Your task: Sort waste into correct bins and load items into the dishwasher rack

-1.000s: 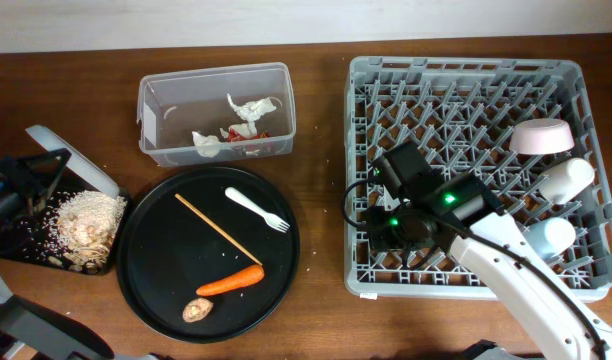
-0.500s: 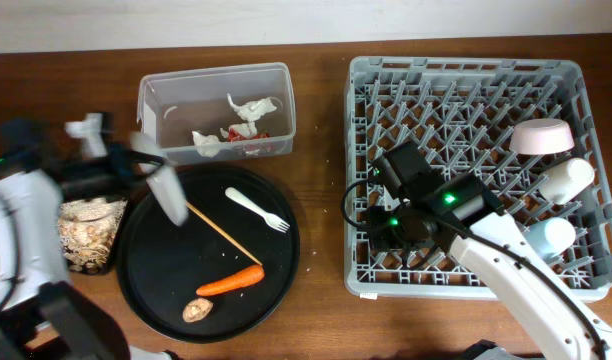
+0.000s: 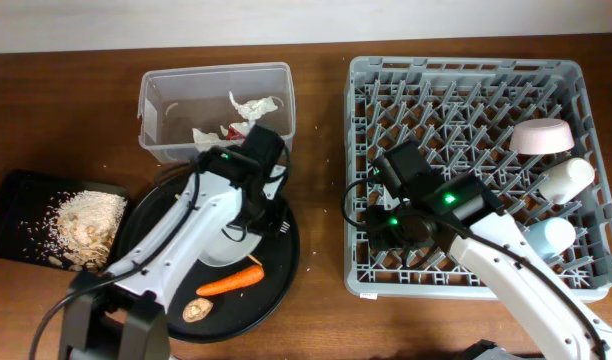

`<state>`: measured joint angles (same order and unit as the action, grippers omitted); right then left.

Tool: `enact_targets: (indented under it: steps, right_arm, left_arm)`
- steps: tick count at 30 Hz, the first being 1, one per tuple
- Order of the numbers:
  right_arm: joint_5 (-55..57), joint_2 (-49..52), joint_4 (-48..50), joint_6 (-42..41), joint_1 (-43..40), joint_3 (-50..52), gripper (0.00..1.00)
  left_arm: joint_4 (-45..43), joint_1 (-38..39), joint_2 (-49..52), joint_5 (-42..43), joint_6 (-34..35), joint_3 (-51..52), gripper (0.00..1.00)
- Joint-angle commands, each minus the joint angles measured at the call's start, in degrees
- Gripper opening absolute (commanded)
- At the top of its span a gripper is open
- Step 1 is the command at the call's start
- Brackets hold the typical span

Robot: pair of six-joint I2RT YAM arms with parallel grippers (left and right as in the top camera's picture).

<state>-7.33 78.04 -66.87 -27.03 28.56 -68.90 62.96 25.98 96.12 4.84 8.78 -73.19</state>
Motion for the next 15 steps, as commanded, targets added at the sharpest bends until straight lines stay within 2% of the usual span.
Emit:
enact_targets:
  steps: [1, 3, 4, 6, 10, 11, 12, 15]
  right_arm:
    - [0.5, 0.1, 0.0, -0.4, 0.0, -0.4, 0.27]
    - [0.5, 0.1, 0.0, -0.4, 0.0, -0.4, 0.27]
    - [0.5, 0.1, 0.0, -0.4, 0.0, -0.4, 0.27]
    - [0.5, 0.1, 0.0, -0.4, 0.0, -0.4, 0.27]
    - [0.5, 0.1, 0.1, 0.9, 0.0, -0.4, 0.27]
    - [0.5, 0.1, 0.2, 1.2, 0.0, -0.4, 0.27]
    - [0.2, 0.1, 0.9, 1.3, 0.0, -0.5, 0.27]
    - [-1.2, 0.1, 2.7, 2.4, 3.5, -3.2, 0.33]
  left_arm:
    - [-0.3, 0.8, 0.2, -2.6, 2.6, 0.3, 0.09]
    - [-0.4, 1.0, 0.2, -1.3, 2.6, 0.3, 0.27]
    - [-0.3, 1.0, 0.2, -1.1, 2.6, 0.3, 0.41]
    - [-0.2, 1.0, 0.2, -1.0, 2.5, 0.3, 0.47]
    - [3.7, -3.2, -4.5, -4.2, 2.6, -1.7, 0.50]
    - [4.4, -5.4, -6.6, -4.7, 2.5, -1.8, 0.55]
    - [5.9, -10.8, -10.0, -4.8, 2.5, -1.8, 0.62]
    - [8.7, -21.8, -13.1, -4.6, 2.6, -1.7, 0.72]
